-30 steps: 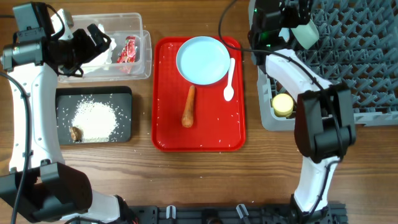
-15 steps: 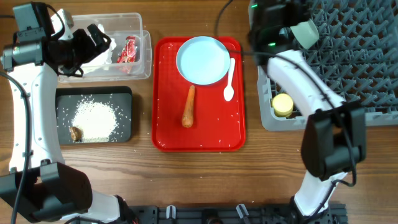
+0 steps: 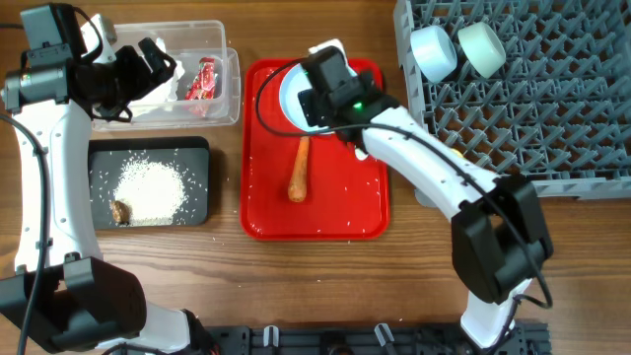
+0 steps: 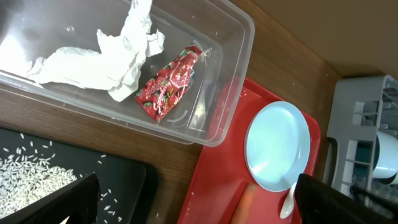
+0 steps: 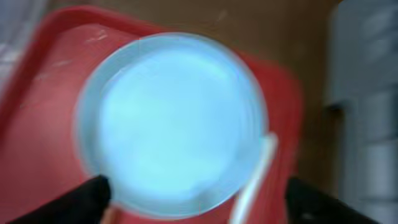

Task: Sort waste into correct bins and load items into the dishwasher rack
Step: 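Return the right gripper to the red tray and grasp the light blue plate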

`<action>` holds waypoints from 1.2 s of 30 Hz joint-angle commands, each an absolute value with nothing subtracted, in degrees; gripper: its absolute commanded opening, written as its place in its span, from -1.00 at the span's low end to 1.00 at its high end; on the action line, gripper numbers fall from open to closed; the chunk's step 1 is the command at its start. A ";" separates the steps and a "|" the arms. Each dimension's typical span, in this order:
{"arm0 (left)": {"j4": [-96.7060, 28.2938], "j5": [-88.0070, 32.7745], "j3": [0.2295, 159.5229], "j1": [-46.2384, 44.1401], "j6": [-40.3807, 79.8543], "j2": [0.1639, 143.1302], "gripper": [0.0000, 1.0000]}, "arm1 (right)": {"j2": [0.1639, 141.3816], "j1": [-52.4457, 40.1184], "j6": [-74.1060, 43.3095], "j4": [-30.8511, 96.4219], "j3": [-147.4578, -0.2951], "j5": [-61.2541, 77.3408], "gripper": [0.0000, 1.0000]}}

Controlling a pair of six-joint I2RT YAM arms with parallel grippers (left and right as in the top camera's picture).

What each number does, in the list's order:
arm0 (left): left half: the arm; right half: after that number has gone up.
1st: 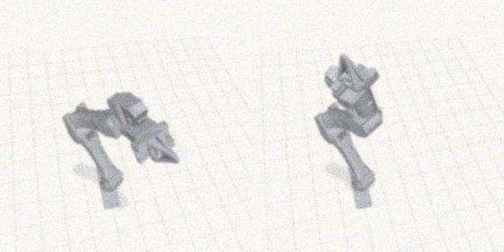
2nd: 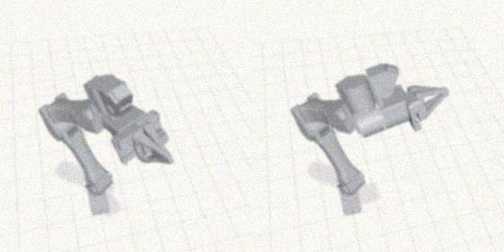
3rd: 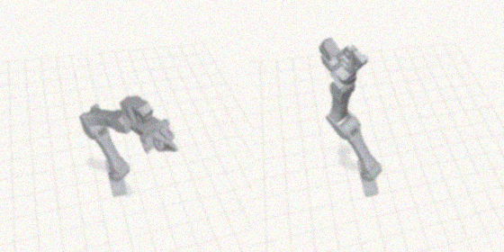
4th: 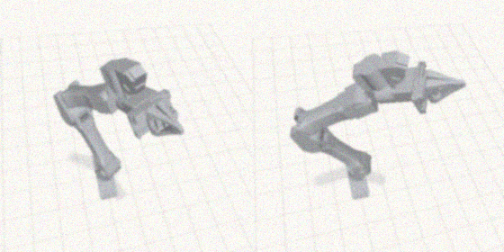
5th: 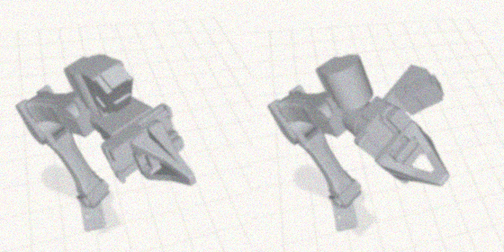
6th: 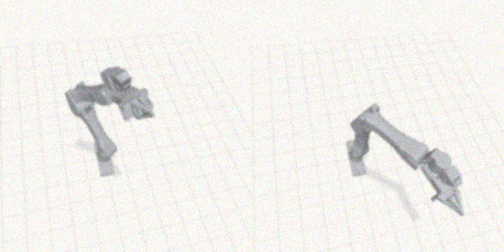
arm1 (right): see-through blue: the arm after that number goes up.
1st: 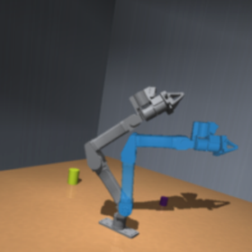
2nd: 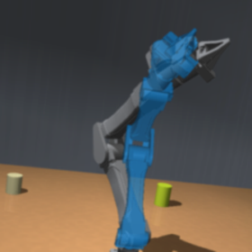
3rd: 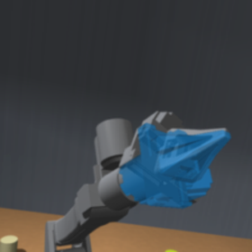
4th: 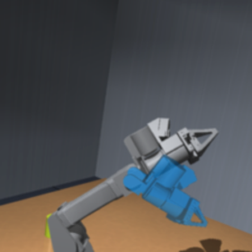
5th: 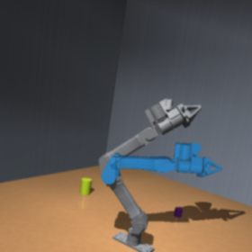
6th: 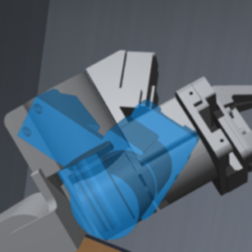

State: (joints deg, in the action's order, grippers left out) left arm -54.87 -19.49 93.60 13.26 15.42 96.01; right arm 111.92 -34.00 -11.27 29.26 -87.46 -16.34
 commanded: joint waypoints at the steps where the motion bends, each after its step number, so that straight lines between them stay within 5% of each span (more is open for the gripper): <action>1: -54.76 -19.40 93.86 13.39 15.27 96.01 1.00 | 109.27 -32.86 -31.90 32.84 -87.53 4.08 0.68; 7: -54.76 -19.40 93.86 13.39 15.27 96.01 1.00 | 109.54 -32.49 -39.97 33.76 -84.88 -1.13 0.42; 12: -54.76 -19.40 93.86 13.39 15.27 96.01 1.00 | 111.28 -32.42 -50.81 30.35 -80.58 -7.44 -0.53; 18: -54.76 -19.40 93.86 13.39 15.27 96.01 1.00 | 113.78 -31.59 -58.67 24.10 -76.64 -11.73 -0.49; 22: -54.76 -19.40 93.86 13.39 15.27 96.01 1.00 | 115.02 -31.03 -58.67 21.61 -76.40 -10.85 -0.14; 26: -54.76 -19.40 93.86 13.39 15.27 96.01 1.00 | 115.55 -30.72 -58.63 21.87 -76.40 -10.26 -0.01; 36: -54.76 -19.40 93.86 13.39 15.27 96.01 1.00 | 119.50 -30.55 -58.72 20.71 -76.40 -6.87 -0.02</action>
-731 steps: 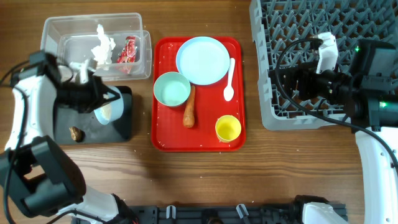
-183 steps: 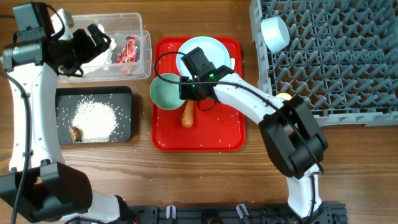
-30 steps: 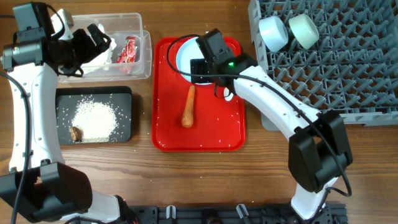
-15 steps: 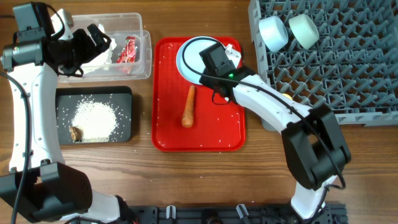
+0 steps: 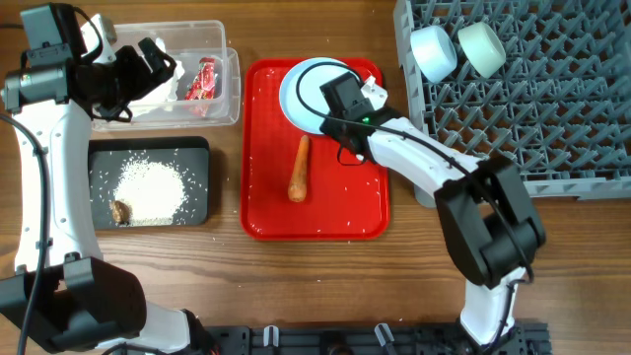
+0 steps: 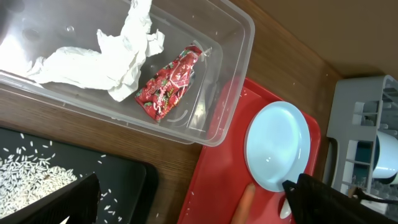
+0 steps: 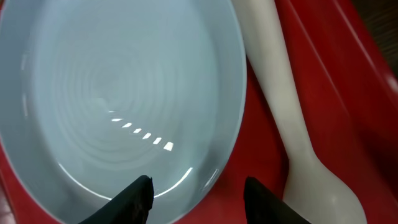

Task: Sort waste into correct bins and load items into the dishwasher rack
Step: 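Return the right gripper to the red tray and grasp the light blue plate, then carry the light blue plate into the dish rack and stand it upright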

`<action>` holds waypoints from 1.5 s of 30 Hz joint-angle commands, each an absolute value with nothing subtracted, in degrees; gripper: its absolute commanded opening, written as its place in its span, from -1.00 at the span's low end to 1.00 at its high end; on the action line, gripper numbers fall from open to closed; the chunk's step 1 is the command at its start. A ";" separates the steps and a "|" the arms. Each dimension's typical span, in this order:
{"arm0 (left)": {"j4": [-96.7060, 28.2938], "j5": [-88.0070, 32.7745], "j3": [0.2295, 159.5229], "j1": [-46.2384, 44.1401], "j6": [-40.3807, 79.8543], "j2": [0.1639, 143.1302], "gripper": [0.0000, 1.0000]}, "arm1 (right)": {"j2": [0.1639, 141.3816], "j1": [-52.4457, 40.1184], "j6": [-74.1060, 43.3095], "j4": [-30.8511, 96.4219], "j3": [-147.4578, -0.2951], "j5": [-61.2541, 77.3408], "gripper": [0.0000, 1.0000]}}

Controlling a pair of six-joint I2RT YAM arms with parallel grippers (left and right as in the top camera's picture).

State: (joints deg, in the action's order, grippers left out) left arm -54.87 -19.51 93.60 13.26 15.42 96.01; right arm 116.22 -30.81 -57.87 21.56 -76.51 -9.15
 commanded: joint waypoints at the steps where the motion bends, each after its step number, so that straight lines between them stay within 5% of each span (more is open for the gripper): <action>1: -54.76 -19.42 93.86 13.39 15.27 96.01 1.00 | 119.70 -30.50 -58.72 20.45 -76.40 -6.22 -0.07; 8: -54.76 -19.40 93.86 13.39 15.27 96.01 1.00 | 119.83 -30.50 -58.48 21.06 -76.40 -6.04 -0.90; 17: -54.76 -19.40 93.86 13.39 15.27 96.01 1.00 | 119.02 -29.76 -55.94 20.93 -76.66 -4.80 -0.92; 35: -54.76 -19.40 93.86 13.39 15.27 96.01 1.00 | 91.83 -16.99 -23.90 14.92 -78.43 -7.25 -0.91; 45: -54.76 -19.40 93.86 13.39 15.27 96.01 1.00 | 87.18 -5.96 4.64 5.41 -78.41 -47.70 -0.91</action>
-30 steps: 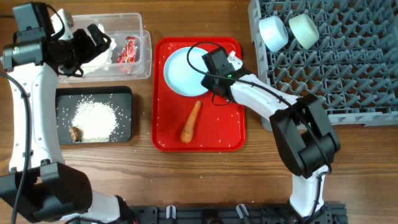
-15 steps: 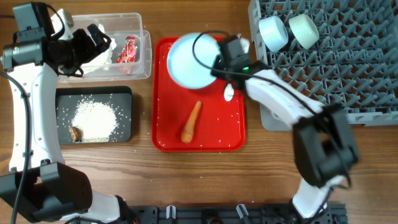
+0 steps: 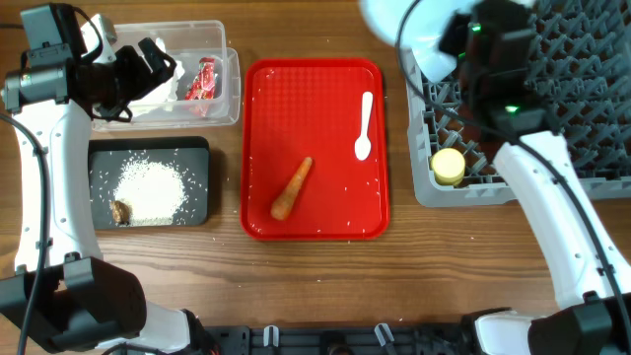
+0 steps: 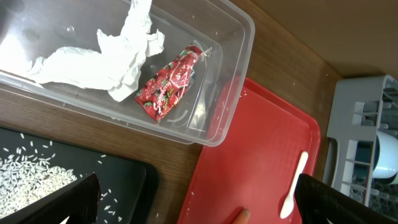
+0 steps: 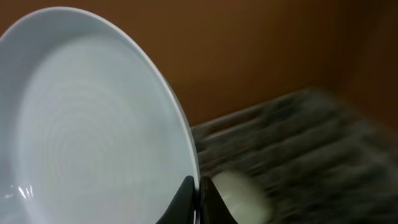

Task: Sort waste into correct bins and load items into the dishwasher rack
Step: 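Carry the light blue plate into the dish rack and stand it upright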

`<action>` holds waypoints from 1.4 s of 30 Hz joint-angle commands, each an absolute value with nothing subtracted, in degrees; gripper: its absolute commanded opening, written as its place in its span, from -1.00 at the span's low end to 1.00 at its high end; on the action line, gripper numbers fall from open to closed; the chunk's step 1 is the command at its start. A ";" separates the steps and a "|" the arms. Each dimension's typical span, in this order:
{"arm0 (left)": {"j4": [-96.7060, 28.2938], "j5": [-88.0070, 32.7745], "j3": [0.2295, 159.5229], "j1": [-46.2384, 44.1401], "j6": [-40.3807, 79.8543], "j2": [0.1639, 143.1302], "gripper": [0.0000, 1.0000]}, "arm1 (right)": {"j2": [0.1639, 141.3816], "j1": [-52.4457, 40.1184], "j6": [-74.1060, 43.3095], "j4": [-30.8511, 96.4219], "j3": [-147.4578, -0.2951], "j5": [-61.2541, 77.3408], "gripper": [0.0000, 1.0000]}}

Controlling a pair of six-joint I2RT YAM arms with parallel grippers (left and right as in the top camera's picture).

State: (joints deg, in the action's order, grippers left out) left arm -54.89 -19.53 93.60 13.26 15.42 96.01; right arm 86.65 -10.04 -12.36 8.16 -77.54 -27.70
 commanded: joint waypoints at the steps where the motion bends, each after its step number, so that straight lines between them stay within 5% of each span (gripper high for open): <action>1: -54.76 -19.40 93.86 13.39 15.27 96.01 1.00 | 87.64 -4.49 7.16 4.08 -78.41 -49.10 -0.91; 12: -54.76 -19.40 93.86 13.39 15.27 96.01 1.00 | 94.39 5.72 39.57 1.39 -78.41 -44.25 -0.91; 21: -54.76 -19.40 93.86 13.39 15.27 96.01 1.00 | 101.69 6.79 51.70 -13.02 -78.41 -44.05 -0.91; 36: -54.76 -19.40 93.86 13.39 15.27 96.01 1.00 | 111.09 7.09 53.54 -18.85 -78.37 -39.70 -0.91; 37: -54.76 -19.40 93.86 13.39 15.27 96.01 1.00 | 111.22 7.09 53.54 -18.83 -78.37 -39.70 -0.83; 38: -54.76 -19.40 93.86 13.39 15.27 96.01 1.00 | 111.48 7.09 53.54 -18.81 -78.37 -39.66 -0.54; 39: -54.76 -19.40 93.86 13.39 15.27 96.01 1.00 | 111.61 7.09 53.32 -18.83 -78.37 -39.51 0.43; 40: -54.76 -19.40 93.86 13.39 15.27 96.01 1.00 | 111.66 7.09 51.92 -18.87 -78.37 -39.53 0.99; 42: -54.76 -19.40 93.86 13.39 15.27 96.01 1.00 | 111.63 7.09 48.16 -20.64 -78.37 -40.71 0.99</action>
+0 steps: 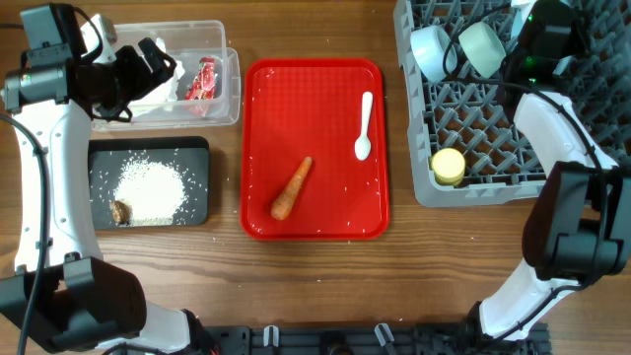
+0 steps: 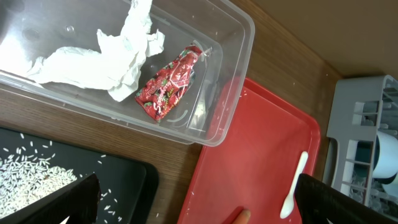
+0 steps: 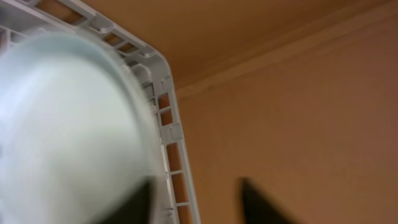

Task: Sort waste into correct bins and load items into the dishwasher rack
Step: 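Carry the light blue plate into the dish rack and stand it upright, then reach the right gripper to the red tray and grasp the white spoon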

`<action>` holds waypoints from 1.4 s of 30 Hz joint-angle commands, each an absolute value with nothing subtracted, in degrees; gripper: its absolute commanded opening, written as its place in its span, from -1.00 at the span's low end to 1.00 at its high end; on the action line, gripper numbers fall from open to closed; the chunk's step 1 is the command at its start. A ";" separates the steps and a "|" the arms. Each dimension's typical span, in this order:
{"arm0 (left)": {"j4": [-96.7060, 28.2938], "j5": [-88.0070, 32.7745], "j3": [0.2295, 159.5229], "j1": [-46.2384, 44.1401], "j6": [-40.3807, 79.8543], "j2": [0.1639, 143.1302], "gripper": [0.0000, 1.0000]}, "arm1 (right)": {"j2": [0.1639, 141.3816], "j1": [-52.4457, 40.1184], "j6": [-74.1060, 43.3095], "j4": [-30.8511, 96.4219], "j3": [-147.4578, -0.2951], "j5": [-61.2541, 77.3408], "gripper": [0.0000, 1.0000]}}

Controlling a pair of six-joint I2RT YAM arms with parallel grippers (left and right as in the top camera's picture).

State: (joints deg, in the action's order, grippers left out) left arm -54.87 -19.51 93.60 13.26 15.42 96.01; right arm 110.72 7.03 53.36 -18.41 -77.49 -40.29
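A pale blue plate (image 3: 68,124), blurred, stands on edge in the grey dishwasher rack (image 1: 493,128). My right gripper (image 3: 196,186) is open just beside it, its left finger by the rim; overhead, my right gripper (image 1: 545,30) hides the plate at the rack's far edge. On the red tray (image 1: 315,222) lie a carrot (image 1: 291,187) and a white spoon (image 1: 364,123). My left gripper (image 2: 205,208) hangs open and empty over the clear bin (image 2: 233,74), which holds a crumpled tissue (image 2: 106,62) and a red wrapper (image 2: 168,84).
A black tray (image 1: 197,148) with spilled rice (image 1: 150,189) and a brown scrap (image 1: 121,210) sits at the left. Two cups (image 1: 431,49) lie in the rack's far left corner, and a yellow cup (image 1: 449,166) near its front left.
My right gripper was shut on the plate, held high over the rack's far left. Now it is lower at the rack's far edge, open, with the plate standing beside it. The left arm is unchanged.
My right gripper hovered open over the plate on the red tray, then sat low at its rim beside the spoon. Then it held the plate over the rack, with the carrot lying shifted on the tray. Now the plate stands in the rack, released.
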 commanded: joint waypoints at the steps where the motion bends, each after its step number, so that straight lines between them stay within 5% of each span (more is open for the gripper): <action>1: -54.76 -19.40 93.86 13.39 15.27 96.01 1.00 | 111.63 7.09 44.95 -23.62 -78.37 -42.76 1.00; 13: -54.76 -19.40 93.86 13.39 15.27 96.01 1.00 | 100.51 4.95 36.16 -31.75 -78.39 -43.81 1.00; 27: -54.74 -19.40 93.86 13.39 15.27 96.01 1.00 | 87.44 -11.14 -14.79 17.98 -78.30 7.68 1.00; 38: -54.76 -19.40 93.86 13.39 15.27 96.01 1.00 | 101.56 -21.34 -13.72 29.74 -78.28 3.16 0.99; 42: -54.76 -19.40 93.86 13.39 15.27 96.01 1.00 | 107.92 -22.35 -13.63 29.65 -78.28 5.72 0.62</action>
State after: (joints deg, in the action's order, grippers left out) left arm -54.89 -19.51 93.60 13.26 15.42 96.01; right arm 103.53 -21.63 -12.75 29.63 -78.35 3.09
